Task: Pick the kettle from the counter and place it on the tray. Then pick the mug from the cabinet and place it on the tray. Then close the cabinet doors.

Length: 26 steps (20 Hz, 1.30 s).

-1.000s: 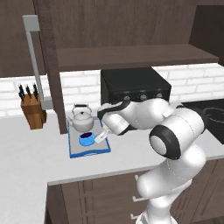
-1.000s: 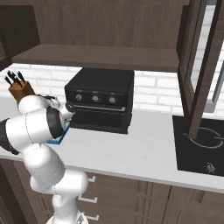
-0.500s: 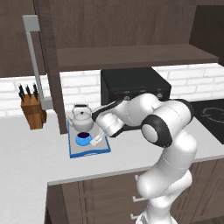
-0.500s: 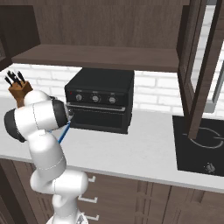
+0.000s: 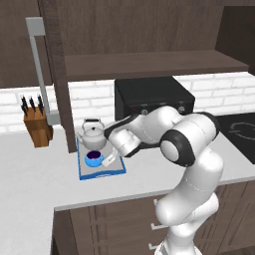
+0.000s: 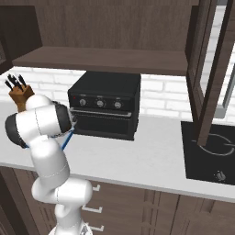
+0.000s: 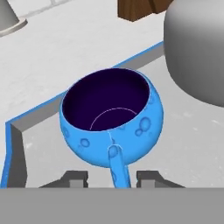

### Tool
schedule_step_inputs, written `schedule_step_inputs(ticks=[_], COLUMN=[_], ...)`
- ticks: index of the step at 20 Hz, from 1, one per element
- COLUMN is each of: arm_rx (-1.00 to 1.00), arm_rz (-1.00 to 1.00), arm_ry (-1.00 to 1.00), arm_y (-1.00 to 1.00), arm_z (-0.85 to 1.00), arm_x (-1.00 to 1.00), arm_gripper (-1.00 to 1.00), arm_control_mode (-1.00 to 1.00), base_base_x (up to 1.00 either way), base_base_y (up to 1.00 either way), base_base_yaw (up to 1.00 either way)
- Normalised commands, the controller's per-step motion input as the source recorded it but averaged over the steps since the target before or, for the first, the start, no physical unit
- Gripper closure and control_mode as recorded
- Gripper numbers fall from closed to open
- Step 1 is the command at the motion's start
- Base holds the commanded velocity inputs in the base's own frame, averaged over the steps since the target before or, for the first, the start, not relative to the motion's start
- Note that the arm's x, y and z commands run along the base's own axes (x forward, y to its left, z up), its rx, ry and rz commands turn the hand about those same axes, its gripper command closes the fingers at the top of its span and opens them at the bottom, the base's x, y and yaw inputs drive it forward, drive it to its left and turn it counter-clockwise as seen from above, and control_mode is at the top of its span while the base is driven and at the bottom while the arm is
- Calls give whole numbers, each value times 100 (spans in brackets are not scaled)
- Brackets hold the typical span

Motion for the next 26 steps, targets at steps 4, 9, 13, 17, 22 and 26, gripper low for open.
schedule_step_inputs(ticks=[4,9,13,17,22,26], arm_rx=[0,0,0,-1,-7,-10], arm_rz=[-5,-16,-22,-15,-11,0], arm_ry=[0,7,11,3,-3,-17], arm_y=[0,-4,-4,-3,-7,-14], arm_z=[25,43,49,52,62,59], arm_x=[-5,-21,-42,-52,-56,-60], arm_gripper=[-100,-100,-100,-100,-100,-100], arm_control_mode=[-100,-100,-100,-100,-100,-100], base_base_x=[0,0,0,0,0,0], base_base_y=[0,0,0,0,0,0], base_base_yaw=[0,0,0,0,0,0])
